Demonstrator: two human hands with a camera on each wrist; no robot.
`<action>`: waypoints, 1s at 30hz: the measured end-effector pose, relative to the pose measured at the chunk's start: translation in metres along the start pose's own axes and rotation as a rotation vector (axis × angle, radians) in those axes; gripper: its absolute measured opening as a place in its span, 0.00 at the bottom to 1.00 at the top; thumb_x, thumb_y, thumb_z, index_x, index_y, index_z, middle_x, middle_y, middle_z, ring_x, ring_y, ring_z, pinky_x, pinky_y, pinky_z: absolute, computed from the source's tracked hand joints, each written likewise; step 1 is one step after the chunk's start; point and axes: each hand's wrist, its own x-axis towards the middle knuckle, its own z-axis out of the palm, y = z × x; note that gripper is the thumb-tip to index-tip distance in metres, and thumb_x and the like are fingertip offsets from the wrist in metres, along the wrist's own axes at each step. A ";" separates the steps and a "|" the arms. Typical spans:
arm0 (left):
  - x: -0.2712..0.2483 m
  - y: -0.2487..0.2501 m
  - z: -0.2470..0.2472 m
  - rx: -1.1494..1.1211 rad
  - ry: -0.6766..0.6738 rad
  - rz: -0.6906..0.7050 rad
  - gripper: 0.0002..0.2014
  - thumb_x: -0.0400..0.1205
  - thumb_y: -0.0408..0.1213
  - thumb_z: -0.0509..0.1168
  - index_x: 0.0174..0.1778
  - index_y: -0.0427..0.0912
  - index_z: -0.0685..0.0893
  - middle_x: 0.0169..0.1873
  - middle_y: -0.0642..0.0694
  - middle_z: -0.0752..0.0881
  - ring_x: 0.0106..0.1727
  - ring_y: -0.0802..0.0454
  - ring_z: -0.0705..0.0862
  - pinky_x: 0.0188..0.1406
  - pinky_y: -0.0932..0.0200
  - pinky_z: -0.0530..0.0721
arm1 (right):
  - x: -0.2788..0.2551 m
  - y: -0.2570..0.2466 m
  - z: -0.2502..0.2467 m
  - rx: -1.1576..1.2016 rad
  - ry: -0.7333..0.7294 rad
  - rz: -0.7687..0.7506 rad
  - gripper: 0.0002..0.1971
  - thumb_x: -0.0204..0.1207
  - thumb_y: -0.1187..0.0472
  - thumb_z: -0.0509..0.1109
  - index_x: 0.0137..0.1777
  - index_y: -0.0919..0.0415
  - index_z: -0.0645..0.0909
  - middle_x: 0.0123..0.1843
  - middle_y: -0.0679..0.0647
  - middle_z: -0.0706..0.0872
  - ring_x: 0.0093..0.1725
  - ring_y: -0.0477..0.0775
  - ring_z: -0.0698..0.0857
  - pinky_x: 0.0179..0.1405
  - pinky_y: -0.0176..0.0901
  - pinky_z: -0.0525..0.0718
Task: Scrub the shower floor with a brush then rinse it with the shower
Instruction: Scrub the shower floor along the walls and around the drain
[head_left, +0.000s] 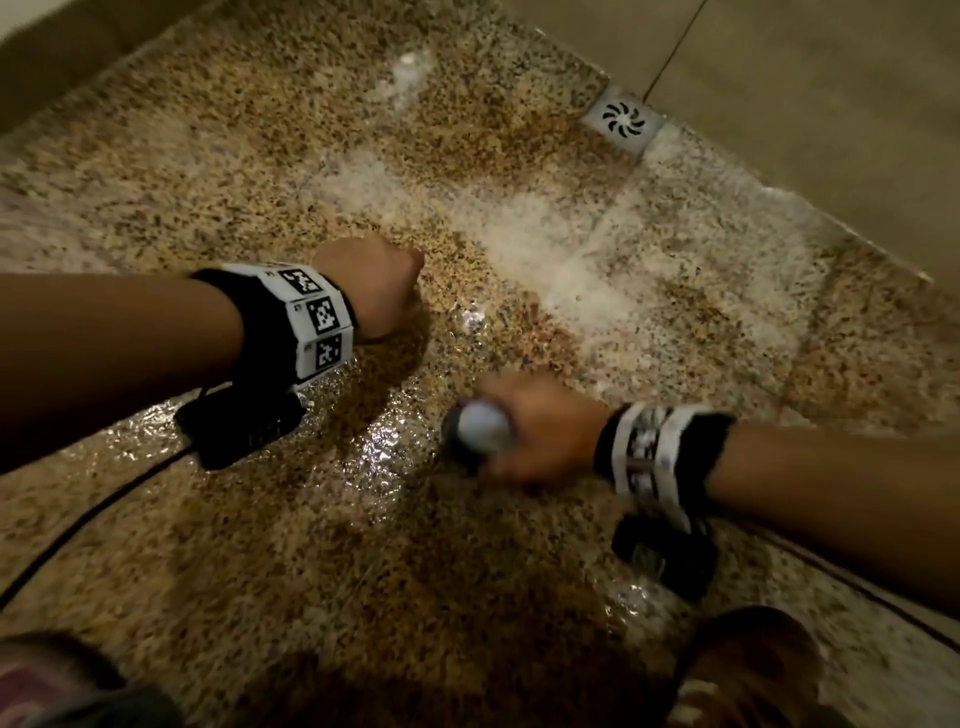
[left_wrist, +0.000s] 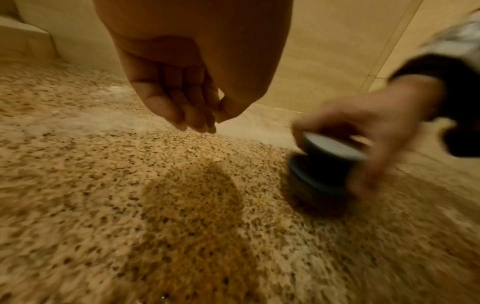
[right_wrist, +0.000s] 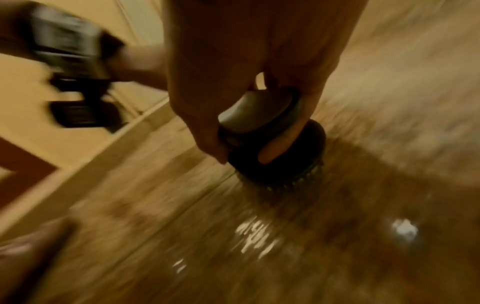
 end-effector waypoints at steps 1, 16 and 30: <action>0.000 0.001 -0.001 0.013 -0.014 -0.001 0.15 0.84 0.47 0.57 0.52 0.36 0.74 0.41 0.33 0.84 0.35 0.41 0.73 0.32 0.54 0.72 | -0.007 -0.004 0.014 -0.068 -0.114 -0.083 0.28 0.66 0.50 0.80 0.63 0.56 0.76 0.54 0.50 0.79 0.51 0.47 0.77 0.46 0.35 0.74; 0.014 0.010 -0.003 -0.080 -0.025 -0.005 0.16 0.83 0.47 0.60 0.53 0.35 0.79 0.50 0.32 0.85 0.53 0.35 0.83 0.41 0.52 0.76 | 0.015 -0.010 0.009 -0.131 -0.048 -0.052 0.32 0.69 0.51 0.77 0.71 0.49 0.69 0.61 0.56 0.76 0.55 0.56 0.79 0.53 0.48 0.81; 0.028 -0.025 -0.006 -0.166 -0.030 -0.203 0.16 0.82 0.47 0.61 0.46 0.34 0.79 0.44 0.31 0.84 0.45 0.35 0.83 0.38 0.51 0.79 | 0.026 0.015 -0.042 -0.041 -0.001 0.140 0.29 0.72 0.41 0.75 0.66 0.50 0.67 0.57 0.54 0.85 0.52 0.56 0.84 0.50 0.48 0.85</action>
